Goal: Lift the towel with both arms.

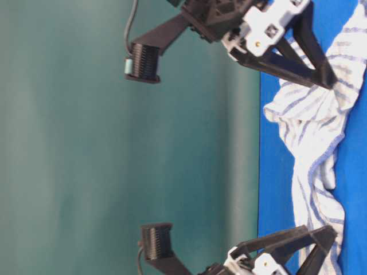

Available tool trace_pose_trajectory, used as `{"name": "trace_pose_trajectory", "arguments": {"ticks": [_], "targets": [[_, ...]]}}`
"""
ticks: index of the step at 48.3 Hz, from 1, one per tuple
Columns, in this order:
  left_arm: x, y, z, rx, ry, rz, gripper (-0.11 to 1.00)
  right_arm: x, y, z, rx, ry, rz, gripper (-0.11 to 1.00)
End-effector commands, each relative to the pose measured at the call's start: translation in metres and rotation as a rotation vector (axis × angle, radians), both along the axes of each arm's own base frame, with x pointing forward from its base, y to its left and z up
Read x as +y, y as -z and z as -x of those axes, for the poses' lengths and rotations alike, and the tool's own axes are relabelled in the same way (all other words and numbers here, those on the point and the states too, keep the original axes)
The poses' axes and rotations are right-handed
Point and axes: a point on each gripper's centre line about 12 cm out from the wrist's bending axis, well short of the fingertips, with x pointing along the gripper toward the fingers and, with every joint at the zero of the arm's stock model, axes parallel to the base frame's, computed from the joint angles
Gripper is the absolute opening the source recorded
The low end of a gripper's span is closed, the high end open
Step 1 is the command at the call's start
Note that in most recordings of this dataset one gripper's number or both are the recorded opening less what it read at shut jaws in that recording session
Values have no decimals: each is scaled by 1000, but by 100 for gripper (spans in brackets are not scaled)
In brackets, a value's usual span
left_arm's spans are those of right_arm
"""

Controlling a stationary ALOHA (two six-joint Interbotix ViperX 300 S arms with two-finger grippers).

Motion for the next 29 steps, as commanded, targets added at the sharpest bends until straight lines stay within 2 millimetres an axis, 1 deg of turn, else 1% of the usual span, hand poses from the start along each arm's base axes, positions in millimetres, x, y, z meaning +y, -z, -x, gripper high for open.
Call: {"name": "trace_pose_trajectory", "arguments": {"ticks": [1,10,15,22,26,28,29], "targets": [[3,0,-4,-32,-4,-10,92,1,-2,-6,-35,5,-5,66],[3,14,-5,-16,-5,-7,92,0,15,-9,-5,14,-16,66],[3,15,-4,-14,-5,-6,92,-1,22,-10,11,18,-21,66],[3,16,-3,-1,-7,-1,89,-1,22,-13,8,21,-22,66],[3,17,-3,18,-6,3,83,-1,22,-13,8,21,-22,63],[3,18,-2,29,-6,6,76,-1,22,-12,13,20,-22,59],[2,19,-1,34,-7,8,70,-1,22,-12,13,20,-22,56]]}}
